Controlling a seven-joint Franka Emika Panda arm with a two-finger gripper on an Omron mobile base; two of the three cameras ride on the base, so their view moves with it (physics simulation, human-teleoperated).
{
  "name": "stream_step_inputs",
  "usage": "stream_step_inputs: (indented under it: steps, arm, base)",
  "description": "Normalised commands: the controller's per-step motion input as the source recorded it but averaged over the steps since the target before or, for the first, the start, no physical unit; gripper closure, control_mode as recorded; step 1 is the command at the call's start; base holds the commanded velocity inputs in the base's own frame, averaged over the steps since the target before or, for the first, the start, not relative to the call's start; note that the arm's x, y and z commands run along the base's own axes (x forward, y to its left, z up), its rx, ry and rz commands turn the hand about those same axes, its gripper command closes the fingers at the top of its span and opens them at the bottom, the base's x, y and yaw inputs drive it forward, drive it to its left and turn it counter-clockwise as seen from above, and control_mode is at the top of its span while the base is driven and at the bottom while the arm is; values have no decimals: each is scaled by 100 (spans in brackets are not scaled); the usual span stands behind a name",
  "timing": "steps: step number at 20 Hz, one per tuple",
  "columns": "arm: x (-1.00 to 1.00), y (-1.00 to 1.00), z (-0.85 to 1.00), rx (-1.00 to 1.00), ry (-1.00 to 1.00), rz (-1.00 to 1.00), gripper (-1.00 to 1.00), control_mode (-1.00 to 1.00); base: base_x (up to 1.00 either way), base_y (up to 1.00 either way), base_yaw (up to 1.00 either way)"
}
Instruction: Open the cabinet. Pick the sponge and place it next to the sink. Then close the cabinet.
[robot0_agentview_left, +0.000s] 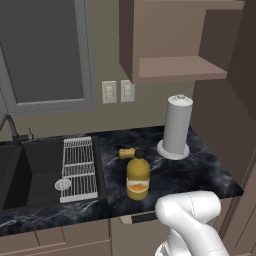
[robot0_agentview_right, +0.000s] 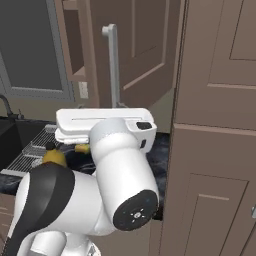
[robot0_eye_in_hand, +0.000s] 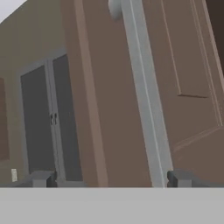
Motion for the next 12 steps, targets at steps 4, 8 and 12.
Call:
stream_step_inputs:
  steps: [4, 8, 12]
  arm:
    - [33, 38, 0, 0, 0, 6, -100, -100]
    - [46, 30, 0, 0, 0, 5, -100, -100]
    - [45, 24, 0, 0, 0, 5, -100, -100]
  base:
    - [0, 0, 0]
    - [0, 0, 0]
    - [0, 0, 0]
